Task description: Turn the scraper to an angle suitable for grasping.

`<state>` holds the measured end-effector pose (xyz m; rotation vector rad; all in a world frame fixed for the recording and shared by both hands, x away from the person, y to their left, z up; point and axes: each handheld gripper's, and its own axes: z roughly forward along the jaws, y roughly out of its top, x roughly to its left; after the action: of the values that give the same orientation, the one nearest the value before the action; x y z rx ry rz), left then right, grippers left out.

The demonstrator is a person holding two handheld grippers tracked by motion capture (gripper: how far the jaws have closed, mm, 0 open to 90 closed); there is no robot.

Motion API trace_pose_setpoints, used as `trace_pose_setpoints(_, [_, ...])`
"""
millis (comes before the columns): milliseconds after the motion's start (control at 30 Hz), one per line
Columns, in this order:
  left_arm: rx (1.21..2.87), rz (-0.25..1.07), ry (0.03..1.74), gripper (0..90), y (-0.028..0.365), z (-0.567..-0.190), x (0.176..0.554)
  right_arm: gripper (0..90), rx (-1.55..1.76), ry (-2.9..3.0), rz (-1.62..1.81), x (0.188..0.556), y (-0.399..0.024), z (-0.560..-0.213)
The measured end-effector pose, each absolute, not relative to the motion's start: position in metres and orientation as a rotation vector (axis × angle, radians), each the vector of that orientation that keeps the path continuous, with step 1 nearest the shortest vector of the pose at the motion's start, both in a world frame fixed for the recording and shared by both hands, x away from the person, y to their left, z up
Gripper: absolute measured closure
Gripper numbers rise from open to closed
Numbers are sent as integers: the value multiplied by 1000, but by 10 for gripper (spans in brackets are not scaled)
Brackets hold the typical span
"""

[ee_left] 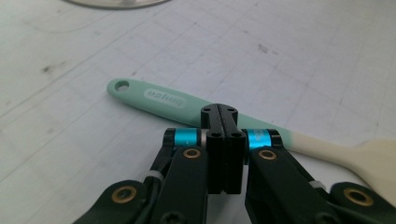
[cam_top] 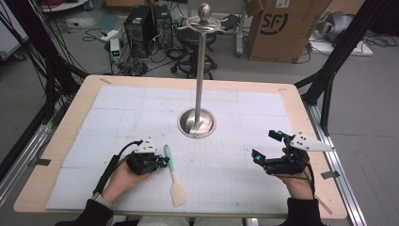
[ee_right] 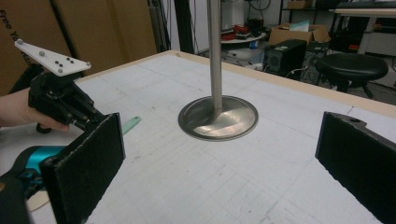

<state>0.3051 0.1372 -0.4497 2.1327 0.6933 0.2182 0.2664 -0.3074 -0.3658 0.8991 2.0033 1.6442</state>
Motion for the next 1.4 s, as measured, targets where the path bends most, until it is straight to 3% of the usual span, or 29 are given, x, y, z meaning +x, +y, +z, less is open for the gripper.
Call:
trace_pose_setpoints(333, [2171,191,556,900,89,-450,294,5,900,2004,1642,266,-309,-366])
trace_pose_setpoints(900, [2189,205,411,900,65,-441,258,5,903,1988,1652,264,-313,-365])
trace_pose_setpoints(1233, [2212,77,310,900,48,-440,231,5,907,1988,1654,265,-314,-366])
trace_pose_setpoints(1400, [2262,75,241,900,38,-445,216,5,902,1989,1658,265,-314,-366])
